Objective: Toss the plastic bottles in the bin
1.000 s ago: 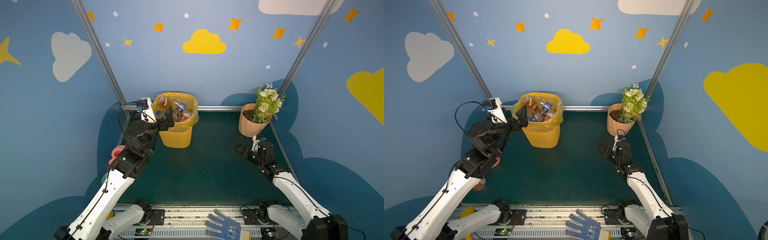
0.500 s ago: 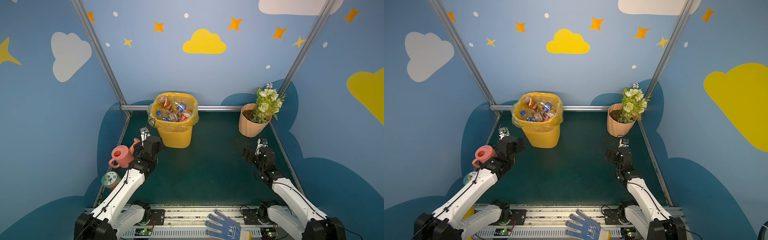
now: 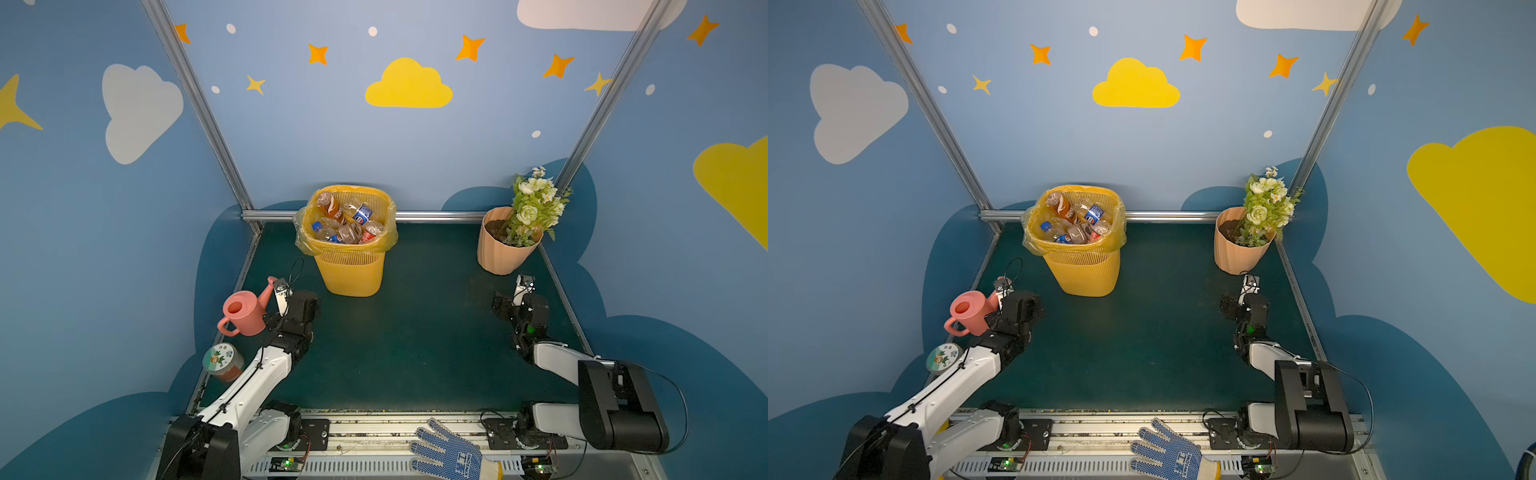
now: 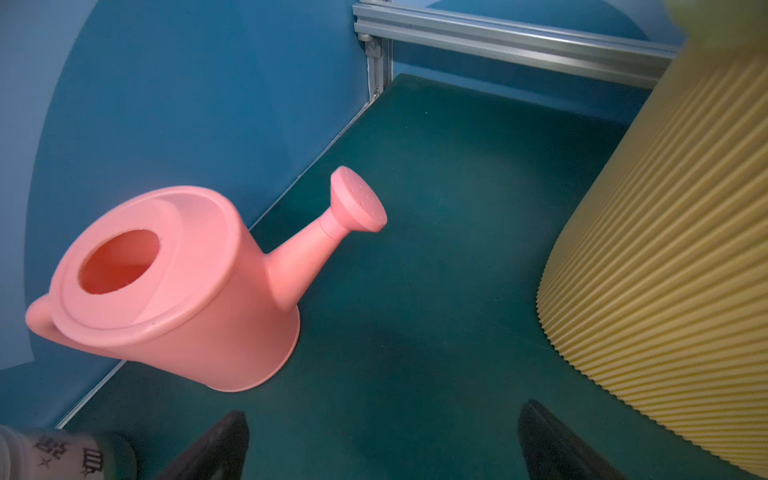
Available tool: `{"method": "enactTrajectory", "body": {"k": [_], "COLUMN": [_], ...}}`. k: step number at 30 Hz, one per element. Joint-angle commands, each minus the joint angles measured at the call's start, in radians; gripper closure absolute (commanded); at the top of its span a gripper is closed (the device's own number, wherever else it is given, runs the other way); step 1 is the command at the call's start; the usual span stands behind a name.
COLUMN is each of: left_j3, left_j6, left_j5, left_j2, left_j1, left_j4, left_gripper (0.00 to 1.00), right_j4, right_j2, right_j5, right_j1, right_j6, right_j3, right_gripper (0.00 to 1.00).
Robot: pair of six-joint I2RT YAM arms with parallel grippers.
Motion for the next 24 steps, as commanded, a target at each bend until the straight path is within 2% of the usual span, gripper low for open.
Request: {"method": "enactTrajectory", "body": {"k": [1,3,4,6,7,9,12,14,16,19,21,23,24], "left_j3": [0.001,-0.006,-0.019,-0.042,-0.050,-0.060,-0.051,-0.016,0.009,0.008,0.006,-0.038,-0.048], "left_j6": [-0.006,0.009,0.019,0.026,0.026,0.029,0.059,0.099,0.141,0.227,0.231,0.226,0.220], "left_j5": [-0.022,-0.024,-0.030,-0.035,-0.034,-0.032,-0.014,0.021,0.039,0.099,0.181,0.258,0.278], "left_j2": [-0.002,-0.001,0.005,0.017,0.027,0.050,0.099,0.151,0.233,0.357,0.428,0.483,0.463], "left_j1": [0.013,0.020,0.025,0.039,0.049,0.068,0.092,0.107,0.114,0.123,0.150,0.182,0.191], "left_j4": [0.042,0.068,0.098,0.160,0.190,0.251,0.333,0.349,0.401,0.559,0.609,0.752,0.730], "left_gripper": [0.00,0.00,0.00,0.00,0.00,0.00,0.00,0.00,0.00,0.00,0.00,0.00,0.00], "right_j4": [0.258,0.389,0.391,0.099,0.109,0.242,0.089,0.161,0.098,0.113,0.117,0.114,0.114], "right_j2": [0.089,0.184,0.208,0.160,0.156,0.198,0.153,0.175,0.157,0.160,0.162,0.161,0.161], "right_j5": [-0.062,-0.104,-0.138,-0.201,-0.208,-0.195,-0.201,-0.200,-0.203,-0.204,-0.203,-0.204,-0.203], "right_j1": [-0.011,-0.012,-0.008,-0.004,-0.007,-0.009,-0.008,-0.009,-0.010,-0.009,-0.007,-0.007,-0.007], "right_j6": [-0.003,-0.028,-0.047,-0.083,-0.080,-0.070,-0.078,-0.069,-0.078,-0.078,-0.078,-0.079,-0.079], "right_j3": [-0.052,-0.061,-0.040,0.070,0.063,0.028,0.067,0.049,0.065,0.062,0.061,0.063,0.063], "right_gripper": [0.03,0.03,0.03,0.03,0.03,0.03,0.03,0.03,0.03,0.03,0.03,0.03,0.03]}}
